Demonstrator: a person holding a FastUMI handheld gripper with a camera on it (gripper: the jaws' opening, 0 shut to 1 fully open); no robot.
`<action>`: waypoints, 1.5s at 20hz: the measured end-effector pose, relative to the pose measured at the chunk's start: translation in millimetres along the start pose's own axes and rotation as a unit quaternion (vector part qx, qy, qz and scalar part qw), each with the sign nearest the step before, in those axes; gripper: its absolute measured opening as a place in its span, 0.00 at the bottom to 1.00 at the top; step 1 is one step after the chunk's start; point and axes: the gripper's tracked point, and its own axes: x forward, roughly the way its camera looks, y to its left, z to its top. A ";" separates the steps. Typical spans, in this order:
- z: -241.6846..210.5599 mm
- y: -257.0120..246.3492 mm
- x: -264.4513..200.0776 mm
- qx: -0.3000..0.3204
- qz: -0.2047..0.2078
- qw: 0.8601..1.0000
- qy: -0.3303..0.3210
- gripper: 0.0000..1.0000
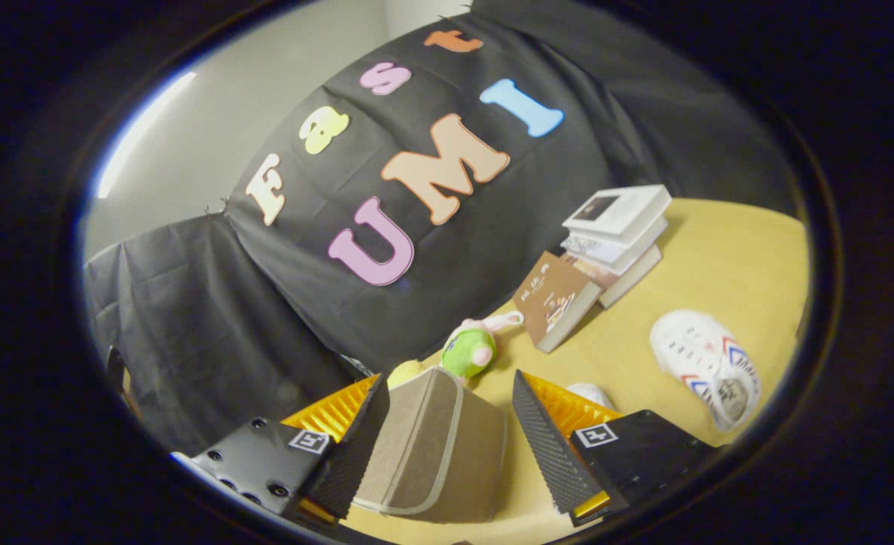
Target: Open the storage box then place both shoes into the box .Put the left shoe in first, then the right shoe, with the right side of both shoes facing outward in a uniform manner.
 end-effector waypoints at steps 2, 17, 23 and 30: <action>-15.8 -3.5 5.2 0.037 0.007 0.999 0.027 1.00; -118.0 -11.4 28.4 0.275 0.029 0.948 0.155 1.00; -146.2 3.7 34.3 0.330 0.044 0.922 0.199 1.00; -126.1 21.6 23.1 0.360 0.084 0.906 0.208 0.99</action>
